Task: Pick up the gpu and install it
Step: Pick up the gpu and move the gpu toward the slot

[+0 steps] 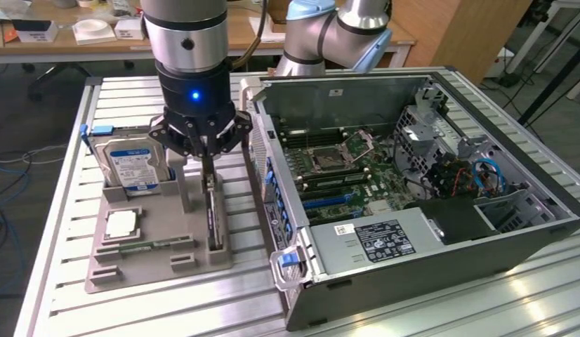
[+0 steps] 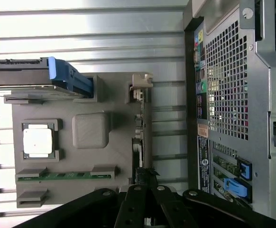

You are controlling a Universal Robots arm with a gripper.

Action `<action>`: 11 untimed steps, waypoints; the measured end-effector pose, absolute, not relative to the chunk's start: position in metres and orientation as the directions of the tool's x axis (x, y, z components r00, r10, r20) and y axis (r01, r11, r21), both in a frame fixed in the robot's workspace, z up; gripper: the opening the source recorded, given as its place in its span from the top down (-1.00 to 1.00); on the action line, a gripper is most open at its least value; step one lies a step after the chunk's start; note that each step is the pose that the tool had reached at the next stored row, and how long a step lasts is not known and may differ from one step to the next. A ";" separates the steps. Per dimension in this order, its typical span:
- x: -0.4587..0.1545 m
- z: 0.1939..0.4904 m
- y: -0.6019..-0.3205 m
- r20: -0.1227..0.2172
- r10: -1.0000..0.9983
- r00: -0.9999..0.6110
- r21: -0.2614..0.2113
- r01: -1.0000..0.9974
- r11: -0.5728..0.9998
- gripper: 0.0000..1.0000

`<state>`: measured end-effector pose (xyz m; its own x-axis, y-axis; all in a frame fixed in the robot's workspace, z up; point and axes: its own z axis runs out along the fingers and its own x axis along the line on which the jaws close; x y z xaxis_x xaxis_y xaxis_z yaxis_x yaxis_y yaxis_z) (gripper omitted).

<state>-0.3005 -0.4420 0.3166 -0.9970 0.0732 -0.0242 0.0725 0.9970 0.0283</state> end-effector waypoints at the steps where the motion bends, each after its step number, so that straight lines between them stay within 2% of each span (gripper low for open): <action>1: -0.300 0.317 -0.442 -0.024 0.073 -0.997 0.028 0.072 0.997 0.79; 8: -0.300 0.317 -0.442 -0.024 0.073 -0.997 0.028 0.072 0.997 0.77; 11: -0.300 0.317 -0.442 -0.024 0.073 -0.997 0.028 0.072 0.997 0.42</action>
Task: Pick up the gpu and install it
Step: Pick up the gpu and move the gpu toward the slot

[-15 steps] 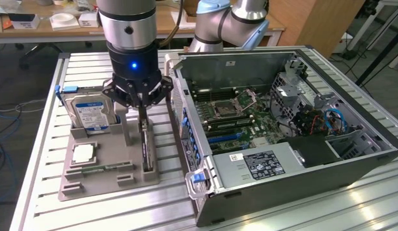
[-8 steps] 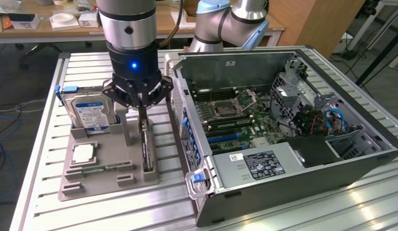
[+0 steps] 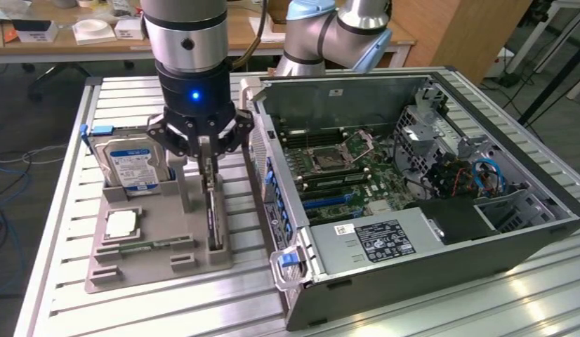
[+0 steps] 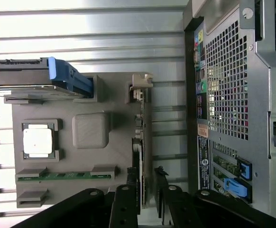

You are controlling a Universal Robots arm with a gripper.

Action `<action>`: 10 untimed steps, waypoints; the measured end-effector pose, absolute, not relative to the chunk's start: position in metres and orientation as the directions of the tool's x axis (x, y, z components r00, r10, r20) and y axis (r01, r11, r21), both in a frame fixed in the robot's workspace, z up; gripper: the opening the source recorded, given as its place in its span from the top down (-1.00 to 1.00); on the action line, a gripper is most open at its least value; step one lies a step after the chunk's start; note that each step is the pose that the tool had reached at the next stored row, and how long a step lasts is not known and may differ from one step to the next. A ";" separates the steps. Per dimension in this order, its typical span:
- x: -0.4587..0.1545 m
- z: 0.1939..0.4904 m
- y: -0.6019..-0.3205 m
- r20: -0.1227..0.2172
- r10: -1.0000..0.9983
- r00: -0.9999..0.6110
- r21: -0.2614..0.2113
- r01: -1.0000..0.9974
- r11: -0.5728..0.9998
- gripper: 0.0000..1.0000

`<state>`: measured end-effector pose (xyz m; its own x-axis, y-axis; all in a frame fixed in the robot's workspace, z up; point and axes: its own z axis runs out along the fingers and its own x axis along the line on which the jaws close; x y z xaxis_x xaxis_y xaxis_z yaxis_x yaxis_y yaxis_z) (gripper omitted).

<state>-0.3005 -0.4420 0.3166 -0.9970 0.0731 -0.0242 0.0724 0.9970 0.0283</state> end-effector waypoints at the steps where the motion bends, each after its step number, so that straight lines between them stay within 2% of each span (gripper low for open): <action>1: -0.300 0.317 -0.442 -0.024 0.073 -0.997 0.028 0.072 0.997 0.42; 4: -0.300 0.317 -0.442 -0.024 0.073 -0.997 0.028 0.072 0.997 0.30; 5: -0.300 0.317 -0.442 -0.024 0.073 -0.997 0.028 0.072 0.997 0.17; 9: -0.300 0.317 -0.442 -0.024 0.073 -0.997 0.028 0.072 0.997 0.15; 10: -0.300 0.317 -0.442 -0.024 0.073 -0.997 0.028 0.072 0.997 0.03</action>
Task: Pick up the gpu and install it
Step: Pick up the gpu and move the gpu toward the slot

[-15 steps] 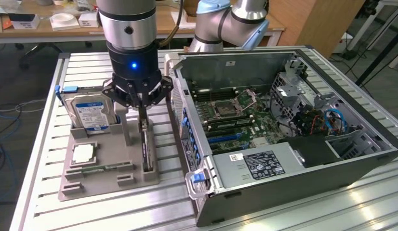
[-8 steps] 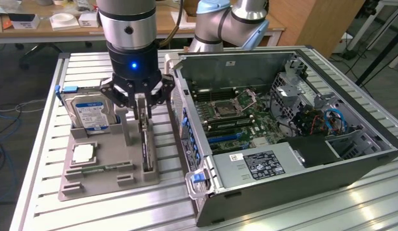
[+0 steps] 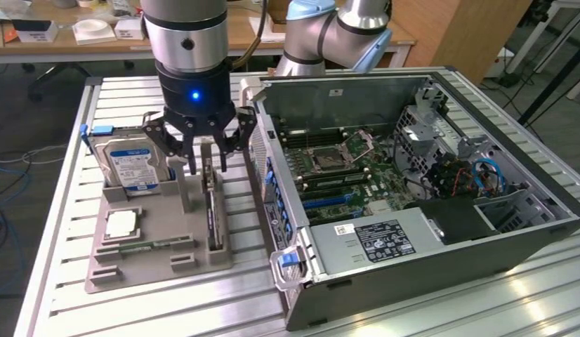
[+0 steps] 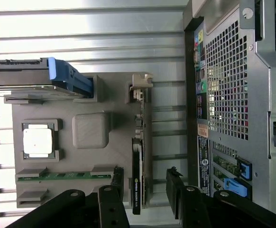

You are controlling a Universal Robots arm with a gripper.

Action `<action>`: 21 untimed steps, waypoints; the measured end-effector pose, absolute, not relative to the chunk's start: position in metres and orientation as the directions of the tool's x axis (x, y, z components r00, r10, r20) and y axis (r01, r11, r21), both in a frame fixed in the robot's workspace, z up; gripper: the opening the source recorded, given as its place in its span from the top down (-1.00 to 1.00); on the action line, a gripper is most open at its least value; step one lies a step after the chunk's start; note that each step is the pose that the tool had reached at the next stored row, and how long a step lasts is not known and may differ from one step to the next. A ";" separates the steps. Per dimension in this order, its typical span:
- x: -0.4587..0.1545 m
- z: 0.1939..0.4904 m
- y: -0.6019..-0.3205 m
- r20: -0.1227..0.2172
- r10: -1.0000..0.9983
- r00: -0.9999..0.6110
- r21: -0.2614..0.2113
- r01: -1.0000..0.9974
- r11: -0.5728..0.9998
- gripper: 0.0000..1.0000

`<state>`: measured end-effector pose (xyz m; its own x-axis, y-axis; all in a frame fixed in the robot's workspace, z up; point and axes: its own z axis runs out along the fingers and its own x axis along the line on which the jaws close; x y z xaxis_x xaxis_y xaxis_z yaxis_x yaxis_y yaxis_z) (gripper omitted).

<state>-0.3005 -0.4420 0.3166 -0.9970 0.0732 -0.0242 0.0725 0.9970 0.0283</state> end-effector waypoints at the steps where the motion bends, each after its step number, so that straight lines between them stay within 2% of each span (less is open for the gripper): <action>1: -0.300 0.317 -0.442 -0.024 0.073 -0.997 0.028 0.072 0.997 0.03; 21: -0.301 0.296 -0.453 -0.024 0.073 -0.997 0.024 0.073 0.997 0.03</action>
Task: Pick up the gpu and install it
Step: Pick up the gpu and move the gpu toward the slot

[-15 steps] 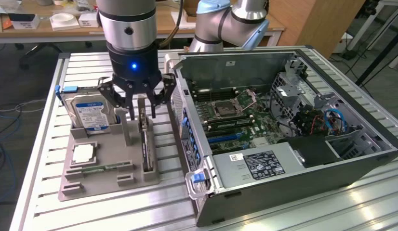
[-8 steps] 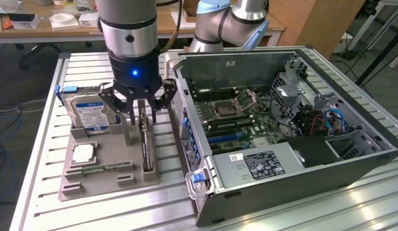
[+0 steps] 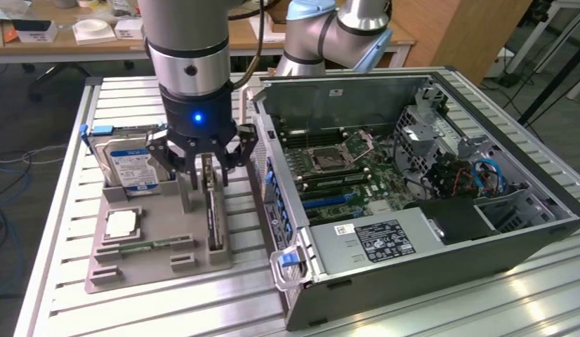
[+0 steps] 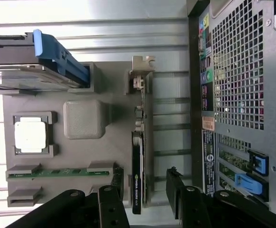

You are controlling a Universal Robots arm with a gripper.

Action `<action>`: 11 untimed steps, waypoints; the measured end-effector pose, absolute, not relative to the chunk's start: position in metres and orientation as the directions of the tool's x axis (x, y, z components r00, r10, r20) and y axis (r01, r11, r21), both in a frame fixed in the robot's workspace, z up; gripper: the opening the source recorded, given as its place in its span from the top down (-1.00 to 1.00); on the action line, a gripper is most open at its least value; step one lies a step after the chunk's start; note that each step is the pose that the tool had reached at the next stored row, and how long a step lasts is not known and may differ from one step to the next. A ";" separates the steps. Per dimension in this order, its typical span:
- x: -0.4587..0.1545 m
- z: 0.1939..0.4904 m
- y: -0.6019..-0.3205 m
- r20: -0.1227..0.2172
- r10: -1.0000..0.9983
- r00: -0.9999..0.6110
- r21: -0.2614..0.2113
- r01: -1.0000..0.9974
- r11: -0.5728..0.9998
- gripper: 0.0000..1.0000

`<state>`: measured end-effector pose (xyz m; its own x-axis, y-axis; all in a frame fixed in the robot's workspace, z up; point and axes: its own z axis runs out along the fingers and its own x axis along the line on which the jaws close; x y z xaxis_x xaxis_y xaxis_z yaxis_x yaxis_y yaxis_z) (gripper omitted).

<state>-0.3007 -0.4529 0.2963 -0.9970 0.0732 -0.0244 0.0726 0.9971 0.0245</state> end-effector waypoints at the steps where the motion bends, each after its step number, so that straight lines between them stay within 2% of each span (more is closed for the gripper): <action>1: -0.301 0.295 -0.453 -0.025 0.073 -0.997 0.024 0.073 0.997 0.03; 11: -0.301 0.292 -0.453 -0.025 0.073 -0.997 0.022 0.073 0.997 0.03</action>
<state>-0.3007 -0.4530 0.2922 -0.9970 0.0731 -0.0246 0.0725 0.9971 0.0220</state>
